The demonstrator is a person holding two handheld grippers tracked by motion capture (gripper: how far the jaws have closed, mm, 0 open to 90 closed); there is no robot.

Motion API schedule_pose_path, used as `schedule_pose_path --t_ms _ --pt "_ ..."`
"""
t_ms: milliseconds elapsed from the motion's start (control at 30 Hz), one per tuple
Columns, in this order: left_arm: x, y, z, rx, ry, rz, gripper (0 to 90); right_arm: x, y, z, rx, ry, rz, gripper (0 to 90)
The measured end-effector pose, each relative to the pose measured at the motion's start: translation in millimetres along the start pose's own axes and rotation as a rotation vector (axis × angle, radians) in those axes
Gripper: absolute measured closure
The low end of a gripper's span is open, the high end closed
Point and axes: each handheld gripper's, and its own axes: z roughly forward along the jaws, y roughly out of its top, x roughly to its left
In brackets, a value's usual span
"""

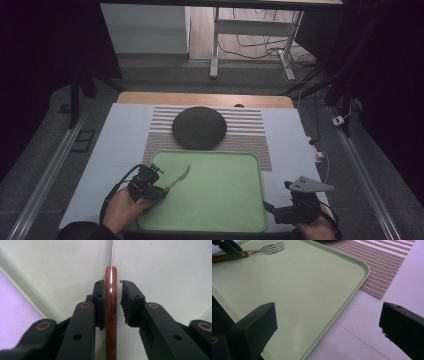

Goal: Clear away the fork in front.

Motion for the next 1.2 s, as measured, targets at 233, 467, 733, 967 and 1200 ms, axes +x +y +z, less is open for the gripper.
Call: schedule_pose_path --t_ms 233,467,733,967,1200 --pt "5.9 13.3 -7.3 -0.063 -0.041 0.044 76.6 -1.0 0.0 0.9 0.006 0.009 0.004 2.0" --pt "14.1 30.7 -8.7 -0.104 -0.08 0.071 88.3 -1.5 0.3 2.1 0.018 0.013 0.007 2.0" --pt "16.7 52.5 -1.6 -0.131 -0.075 0.103 88.6 -0.5 0.7 3.2 0.028 0.012 0.002 1.9" --pt "19.3 65.7 13.6 -0.13 -0.059 0.109 88.6 -1.1 0.5 3.1 0.028 0.014 0.002 2.0" --pt "25.6 68.7 21.9 -0.127 -0.058 0.093 88.5 -1.2 0.6 3.4 0.031 0.019 0.002 2.0"
